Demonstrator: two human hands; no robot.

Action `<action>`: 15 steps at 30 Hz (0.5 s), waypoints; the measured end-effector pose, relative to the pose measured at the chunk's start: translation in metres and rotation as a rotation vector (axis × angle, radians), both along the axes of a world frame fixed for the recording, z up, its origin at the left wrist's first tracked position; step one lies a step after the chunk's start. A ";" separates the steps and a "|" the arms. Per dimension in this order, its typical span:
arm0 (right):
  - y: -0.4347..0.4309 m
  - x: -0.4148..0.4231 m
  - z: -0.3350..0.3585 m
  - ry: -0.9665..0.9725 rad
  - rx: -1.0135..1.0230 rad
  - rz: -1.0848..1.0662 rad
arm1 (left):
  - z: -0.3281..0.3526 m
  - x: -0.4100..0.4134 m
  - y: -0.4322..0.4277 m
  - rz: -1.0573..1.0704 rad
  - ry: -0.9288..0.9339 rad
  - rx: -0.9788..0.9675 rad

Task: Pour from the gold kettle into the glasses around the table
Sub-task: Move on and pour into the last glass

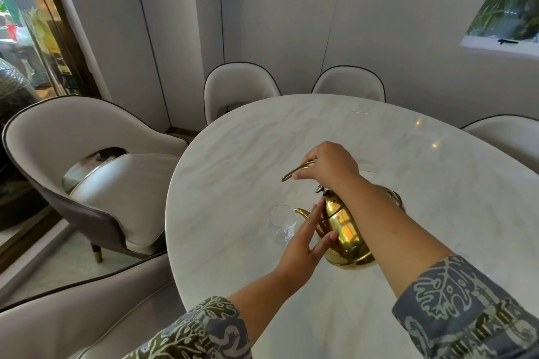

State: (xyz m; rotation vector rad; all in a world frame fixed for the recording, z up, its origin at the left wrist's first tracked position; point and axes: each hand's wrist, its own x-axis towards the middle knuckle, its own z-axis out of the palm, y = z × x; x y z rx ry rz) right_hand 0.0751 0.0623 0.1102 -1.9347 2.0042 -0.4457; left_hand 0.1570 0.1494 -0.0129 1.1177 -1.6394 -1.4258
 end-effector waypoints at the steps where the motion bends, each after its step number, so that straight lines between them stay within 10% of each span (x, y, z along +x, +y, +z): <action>1: 0.000 0.000 0.000 -0.001 -0.001 0.001 | 0.000 0.000 0.000 0.003 -0.008 0.000; 15: 0.004 0.005 0.007 0.053 0.015 0.026 | 0.000 -0.002 0.001 0.012 0.043 -0.025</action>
